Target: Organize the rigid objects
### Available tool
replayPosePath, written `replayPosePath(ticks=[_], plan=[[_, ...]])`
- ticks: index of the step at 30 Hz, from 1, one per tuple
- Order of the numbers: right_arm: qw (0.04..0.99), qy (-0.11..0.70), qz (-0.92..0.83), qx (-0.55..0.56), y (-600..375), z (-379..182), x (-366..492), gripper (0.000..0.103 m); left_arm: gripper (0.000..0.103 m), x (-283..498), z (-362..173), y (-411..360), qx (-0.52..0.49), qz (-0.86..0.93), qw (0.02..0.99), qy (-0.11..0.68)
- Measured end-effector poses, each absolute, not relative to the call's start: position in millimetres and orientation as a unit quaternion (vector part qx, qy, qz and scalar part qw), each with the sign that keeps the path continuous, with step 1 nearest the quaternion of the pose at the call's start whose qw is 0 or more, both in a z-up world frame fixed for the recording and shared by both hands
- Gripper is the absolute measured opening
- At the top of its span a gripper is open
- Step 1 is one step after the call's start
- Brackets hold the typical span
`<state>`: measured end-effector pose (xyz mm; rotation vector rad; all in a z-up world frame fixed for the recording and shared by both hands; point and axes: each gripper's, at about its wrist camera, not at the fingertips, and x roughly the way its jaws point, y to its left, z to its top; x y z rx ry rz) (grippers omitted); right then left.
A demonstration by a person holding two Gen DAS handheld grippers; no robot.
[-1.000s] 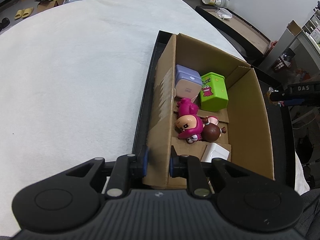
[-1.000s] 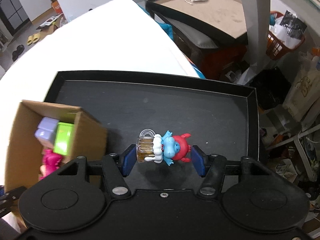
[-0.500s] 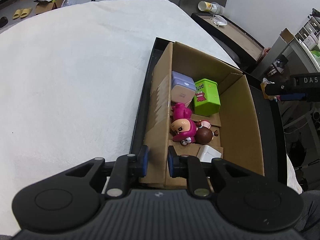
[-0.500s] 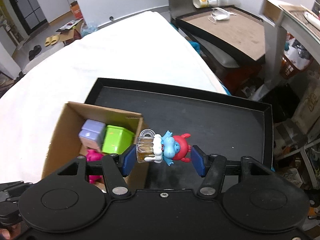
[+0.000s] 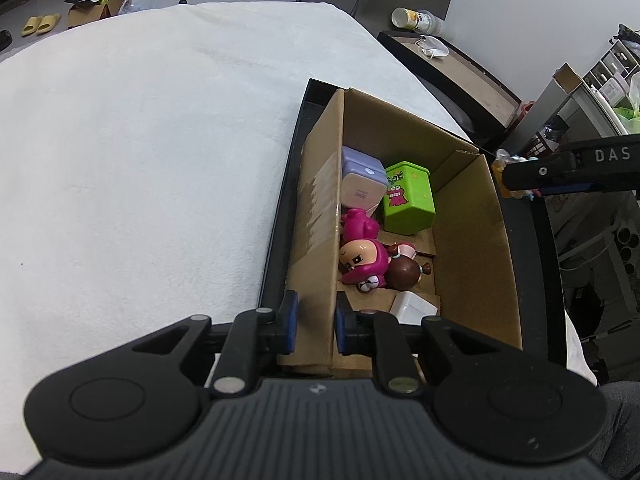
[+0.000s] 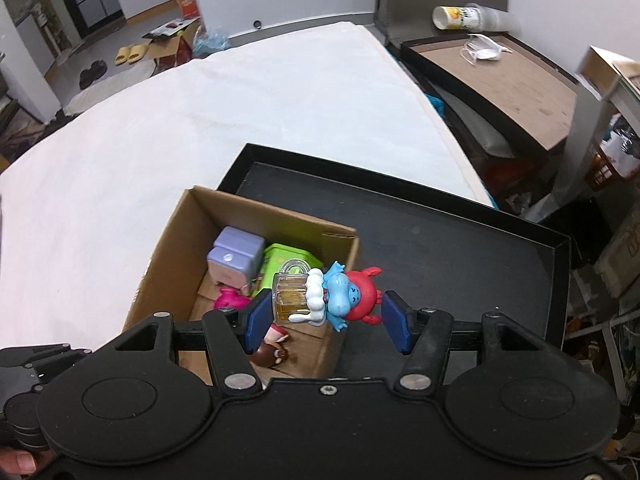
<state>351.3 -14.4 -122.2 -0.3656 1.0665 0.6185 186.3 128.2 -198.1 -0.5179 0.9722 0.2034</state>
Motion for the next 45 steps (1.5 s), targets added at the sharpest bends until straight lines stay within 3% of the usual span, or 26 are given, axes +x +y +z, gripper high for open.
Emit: replayPosePath(ticks=[9,12,20,45], plan=[[0.788,0.503,0.295,-0.200,8,-132,340,0.058,0.017,185,-199,130,-0.250,0.093,0.847,0.460],[0.792,0.498,0.283,-0.212,11,-133,338,0.066,0.017,185,-198,131,-0.252,0.092,0.846,0.460],[0.800,0.499,0.274,-0.190,4,-127,340,0.073,0.017,185,-199,131,-0.254,0.089,0.846,0.460],[0.802,0.523,0.271,-0.102,-42,-123,327,0.079,0.017,192,-194,127,-0.238,0.103,0.841,0.475]])
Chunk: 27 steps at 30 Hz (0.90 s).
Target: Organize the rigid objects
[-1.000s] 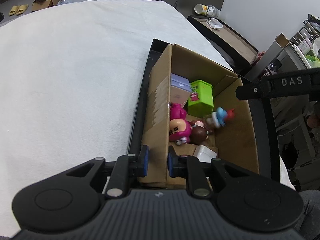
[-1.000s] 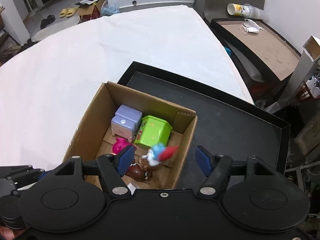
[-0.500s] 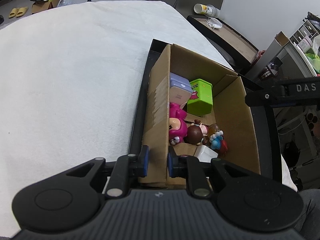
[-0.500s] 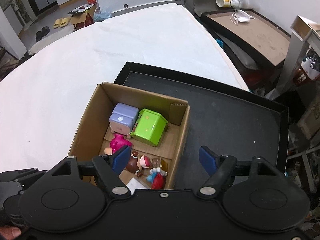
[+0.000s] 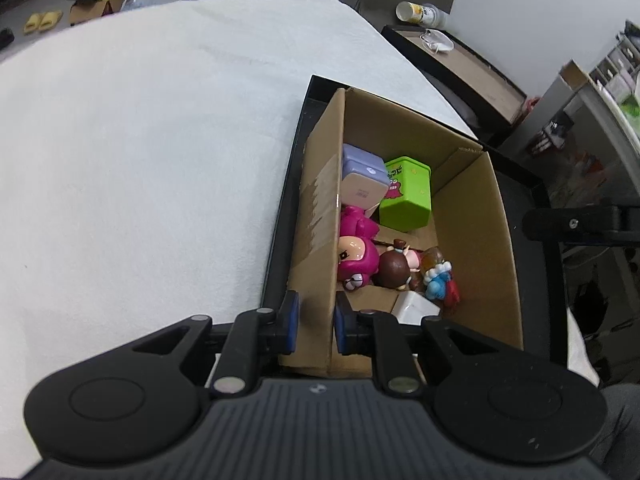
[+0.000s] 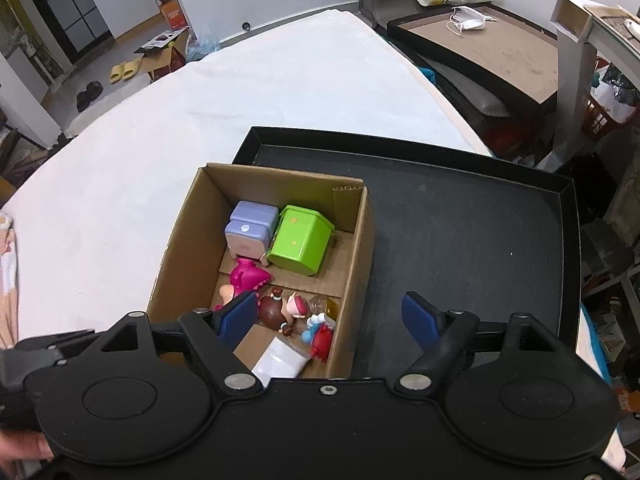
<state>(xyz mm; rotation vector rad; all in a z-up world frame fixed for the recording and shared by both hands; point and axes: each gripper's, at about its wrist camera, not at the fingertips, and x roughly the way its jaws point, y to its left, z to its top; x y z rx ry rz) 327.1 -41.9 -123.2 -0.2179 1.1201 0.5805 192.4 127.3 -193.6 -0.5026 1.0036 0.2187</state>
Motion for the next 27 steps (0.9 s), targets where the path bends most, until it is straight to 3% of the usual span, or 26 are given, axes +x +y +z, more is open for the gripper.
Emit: replayPosePath(ticks=[16,27], plan=[[0.825,0.503,0.255,-0.039,-89,-102,311,0.084,0.022,184,-147,131,-0.225,0.117,0.839,0.482],[0.850,0.475,0.227,0.004,-125,-82,292,0.097,0.052,176,-109,112,-0.194,0.114,0.855,0.468]])
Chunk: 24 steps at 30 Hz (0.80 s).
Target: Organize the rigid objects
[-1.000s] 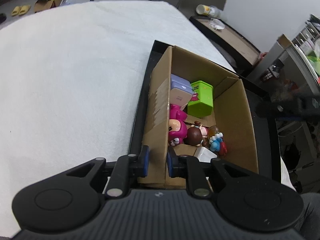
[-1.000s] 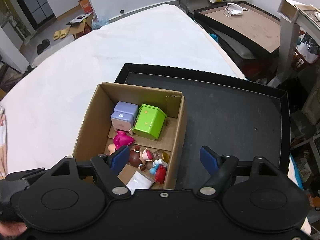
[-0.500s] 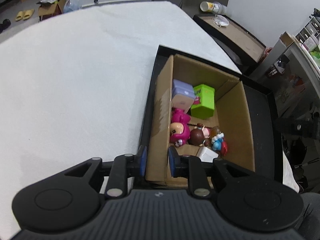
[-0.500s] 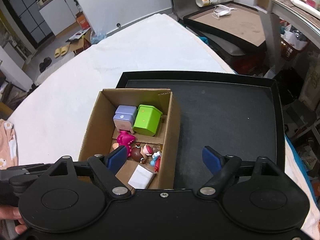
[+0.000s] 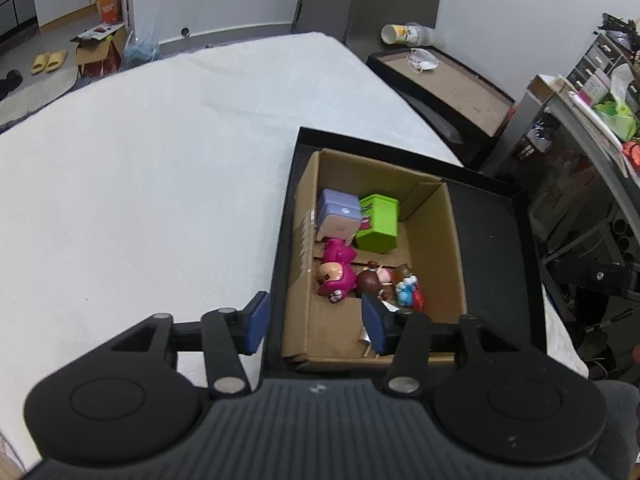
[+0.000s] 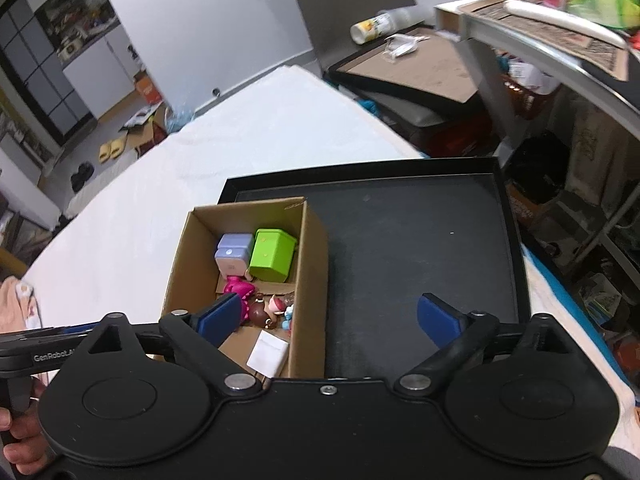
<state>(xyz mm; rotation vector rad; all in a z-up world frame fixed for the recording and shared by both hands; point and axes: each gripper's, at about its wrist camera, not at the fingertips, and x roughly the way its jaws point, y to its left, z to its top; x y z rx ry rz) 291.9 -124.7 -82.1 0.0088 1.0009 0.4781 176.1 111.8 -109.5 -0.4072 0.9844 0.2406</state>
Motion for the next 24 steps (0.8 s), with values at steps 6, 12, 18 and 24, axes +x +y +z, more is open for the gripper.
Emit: replayPosePath(ticks=[6,12,18,24], plan=[[0.858,0.463,0.219,0.030,-143,-75,280,0.100,0.072,166,-88,101,-0.180,0.105,0.866,0.454],[0.866,0.451,0.213,0.038,-156,-62,263,0.100,0.075,153,-64,95,-0.174,0.093,0.880,0.432],[0.875,0.433,0.210,0.047,-166,-48,242,0.103,0.075,136,-40,83,-0.159,0.087,0.893,0.413],[0.884,0.416,0.207,0.057,-177,-36,220,0.103,0.080,114,-21,70,-0.142,0.085,0.904,0.395]])
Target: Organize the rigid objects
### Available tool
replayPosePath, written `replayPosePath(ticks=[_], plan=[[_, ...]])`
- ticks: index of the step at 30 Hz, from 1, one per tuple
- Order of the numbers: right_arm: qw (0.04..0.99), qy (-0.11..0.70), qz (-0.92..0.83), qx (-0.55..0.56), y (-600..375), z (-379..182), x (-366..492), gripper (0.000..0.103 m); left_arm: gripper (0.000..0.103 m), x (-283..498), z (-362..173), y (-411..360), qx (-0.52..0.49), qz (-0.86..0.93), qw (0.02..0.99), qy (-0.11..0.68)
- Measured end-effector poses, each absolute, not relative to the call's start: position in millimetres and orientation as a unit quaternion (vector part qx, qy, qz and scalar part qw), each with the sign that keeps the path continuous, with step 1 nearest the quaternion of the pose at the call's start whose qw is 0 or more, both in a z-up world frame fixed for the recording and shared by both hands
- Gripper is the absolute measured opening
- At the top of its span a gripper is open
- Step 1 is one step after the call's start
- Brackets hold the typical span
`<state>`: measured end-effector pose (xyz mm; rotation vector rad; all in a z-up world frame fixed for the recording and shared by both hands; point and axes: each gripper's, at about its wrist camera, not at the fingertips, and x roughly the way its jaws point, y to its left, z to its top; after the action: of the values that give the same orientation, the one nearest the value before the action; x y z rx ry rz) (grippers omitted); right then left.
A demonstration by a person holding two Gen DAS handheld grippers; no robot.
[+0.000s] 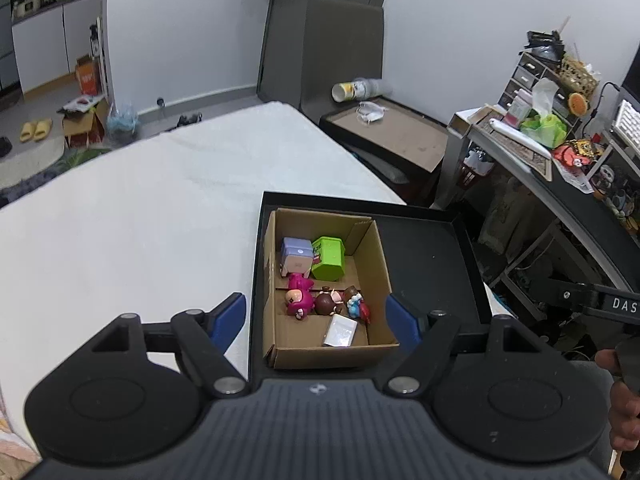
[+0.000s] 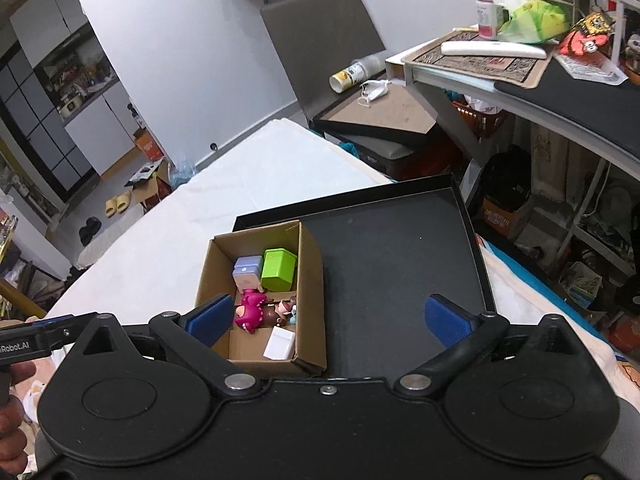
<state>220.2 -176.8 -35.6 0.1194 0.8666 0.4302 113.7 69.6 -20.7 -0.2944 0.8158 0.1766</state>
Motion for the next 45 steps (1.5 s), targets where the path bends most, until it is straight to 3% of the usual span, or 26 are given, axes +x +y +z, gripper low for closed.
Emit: replayPosePath(ticks=[3,18,45], plan=[[0.884,0.415,0.204,0.068,-183,-32,212,0.103,0.087,102,-12,62,-0.128,0.091,0.910,0.384],[0.899,0.385,0.204,0.046,-195,-1,153,0.103,0.096,50,17,31,-0.101,0.091,0.925,0.354],[0.917,0.341,0.202,0.039,-221,13,70,0.103,0.097,-29,22,-6,-0.100,0.090,0.943,0.304]])
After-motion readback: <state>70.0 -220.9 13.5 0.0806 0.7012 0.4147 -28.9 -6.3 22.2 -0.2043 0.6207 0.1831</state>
